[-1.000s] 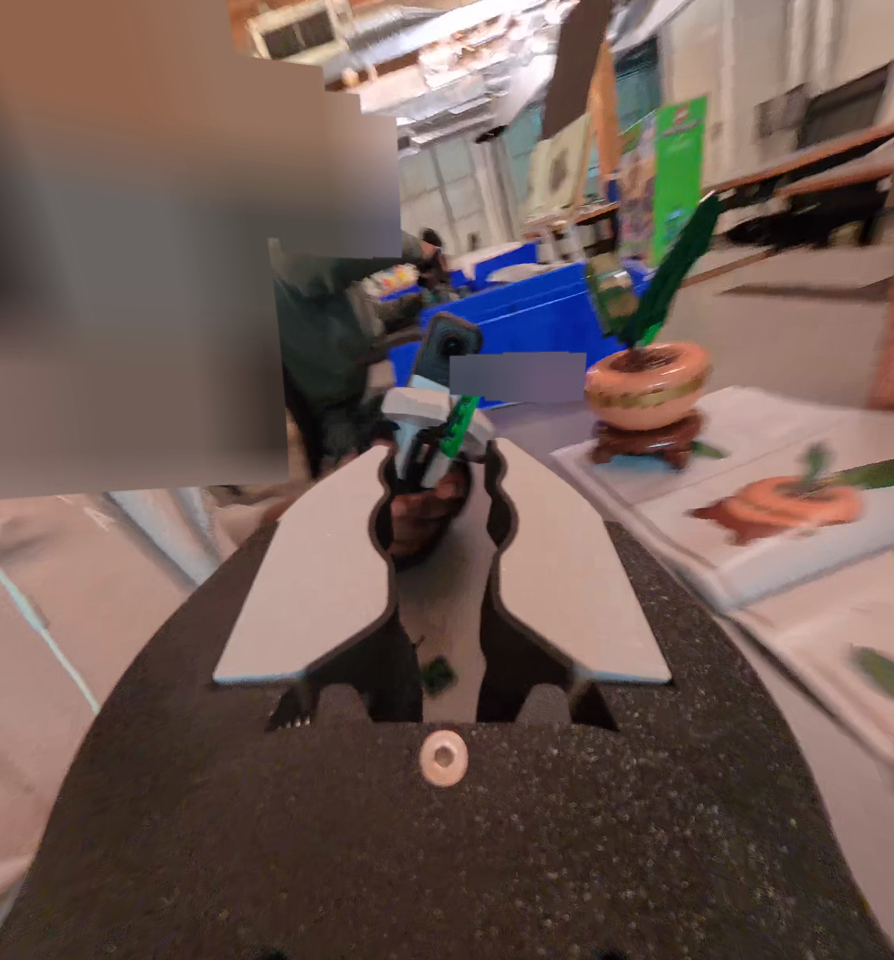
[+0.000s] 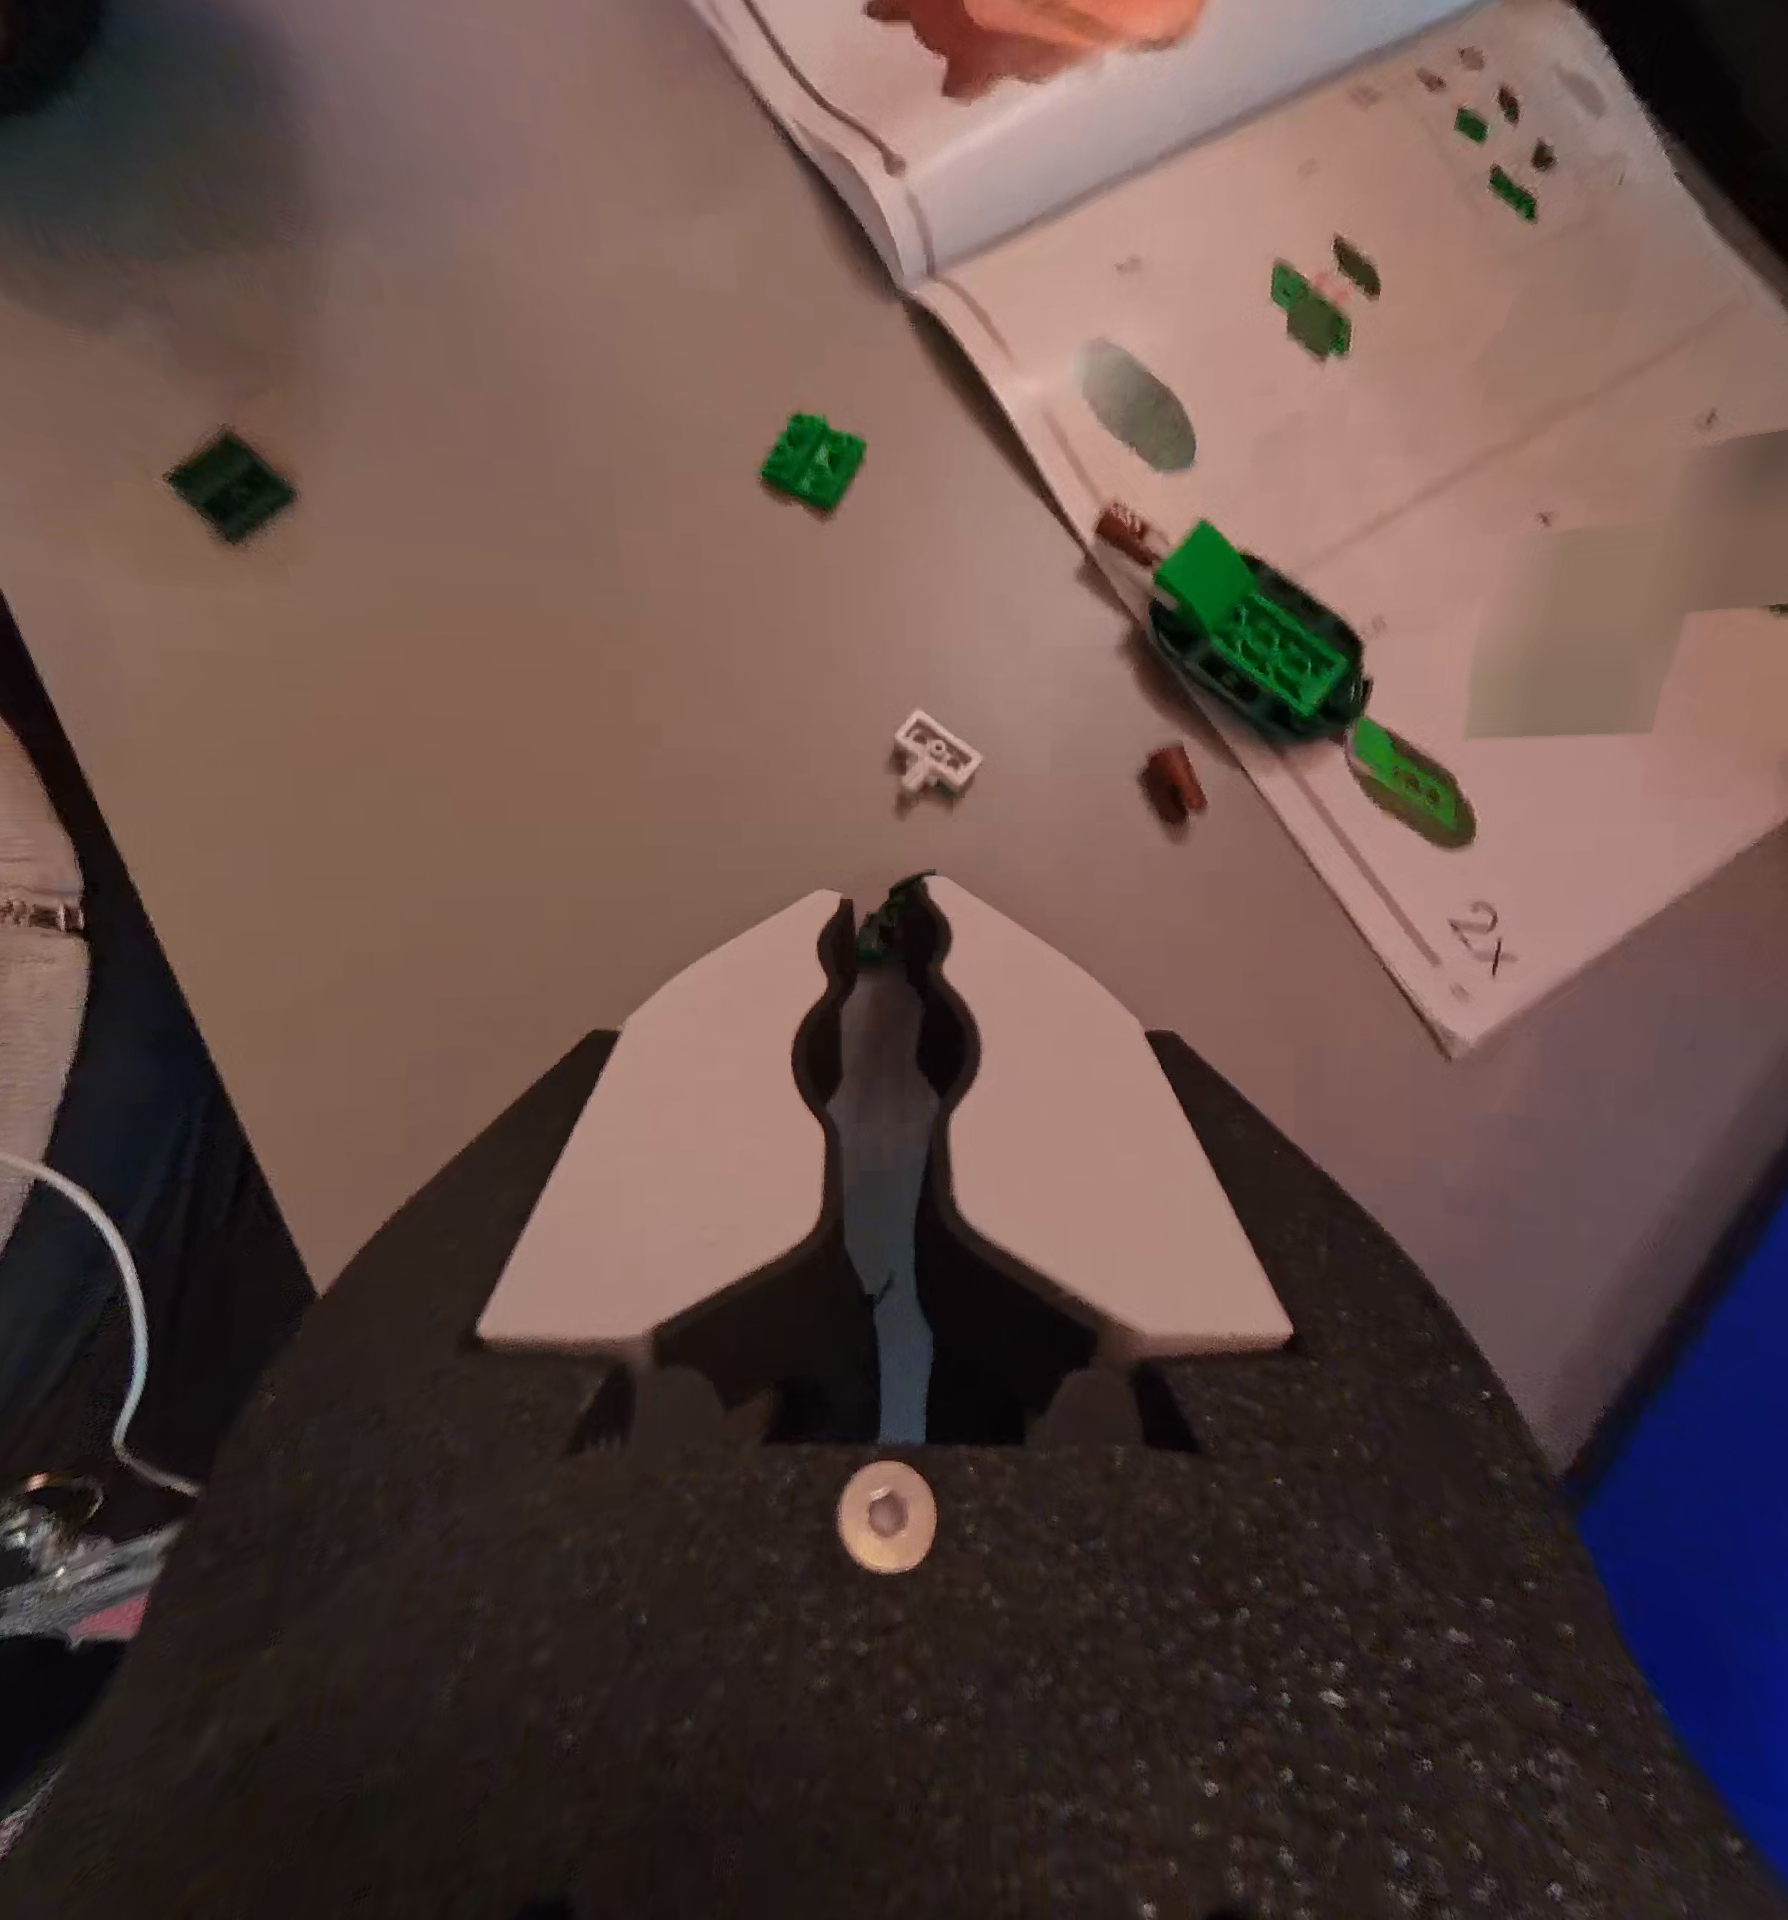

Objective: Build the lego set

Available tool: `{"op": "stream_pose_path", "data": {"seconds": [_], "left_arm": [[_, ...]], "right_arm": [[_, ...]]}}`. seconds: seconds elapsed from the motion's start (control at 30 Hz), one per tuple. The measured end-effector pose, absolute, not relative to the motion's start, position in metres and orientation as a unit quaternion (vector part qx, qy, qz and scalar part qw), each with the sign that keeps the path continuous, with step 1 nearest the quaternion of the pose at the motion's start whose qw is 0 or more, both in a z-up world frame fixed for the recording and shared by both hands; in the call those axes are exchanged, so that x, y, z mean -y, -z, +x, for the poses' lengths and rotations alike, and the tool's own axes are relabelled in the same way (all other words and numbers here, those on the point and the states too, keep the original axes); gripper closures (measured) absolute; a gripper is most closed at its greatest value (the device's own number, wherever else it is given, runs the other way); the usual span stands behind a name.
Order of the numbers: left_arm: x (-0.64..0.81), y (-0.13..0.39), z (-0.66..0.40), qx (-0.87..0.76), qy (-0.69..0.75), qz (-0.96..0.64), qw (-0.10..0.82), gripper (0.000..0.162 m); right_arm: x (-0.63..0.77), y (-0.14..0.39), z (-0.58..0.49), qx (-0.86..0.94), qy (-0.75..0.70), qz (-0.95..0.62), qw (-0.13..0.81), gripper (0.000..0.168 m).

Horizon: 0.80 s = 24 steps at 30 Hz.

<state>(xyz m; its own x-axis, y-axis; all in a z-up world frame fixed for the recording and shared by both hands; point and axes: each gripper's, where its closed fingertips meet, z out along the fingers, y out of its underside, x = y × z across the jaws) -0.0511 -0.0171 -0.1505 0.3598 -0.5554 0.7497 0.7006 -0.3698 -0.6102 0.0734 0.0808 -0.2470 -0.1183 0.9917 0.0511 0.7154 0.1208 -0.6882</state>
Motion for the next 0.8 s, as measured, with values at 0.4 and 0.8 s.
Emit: {"op": "stream_pose_path", "data": {"seconds": [0.4,0.8], "left_arm": [[0.017,0.153,-0.052,0.068,0.572,-0.611,0.544,0.157],[0.017,0.154,-0.051,0.070,0.581,-0.609,0.536,0.157]], "right_arm": [[-0.056,0.240,-0.005,0.690,-0.291,-0.573,0.332,0.147],[-0.032,0.251,-0.004,0.775,-0.254,-0.497,0.298,0.164]]}}
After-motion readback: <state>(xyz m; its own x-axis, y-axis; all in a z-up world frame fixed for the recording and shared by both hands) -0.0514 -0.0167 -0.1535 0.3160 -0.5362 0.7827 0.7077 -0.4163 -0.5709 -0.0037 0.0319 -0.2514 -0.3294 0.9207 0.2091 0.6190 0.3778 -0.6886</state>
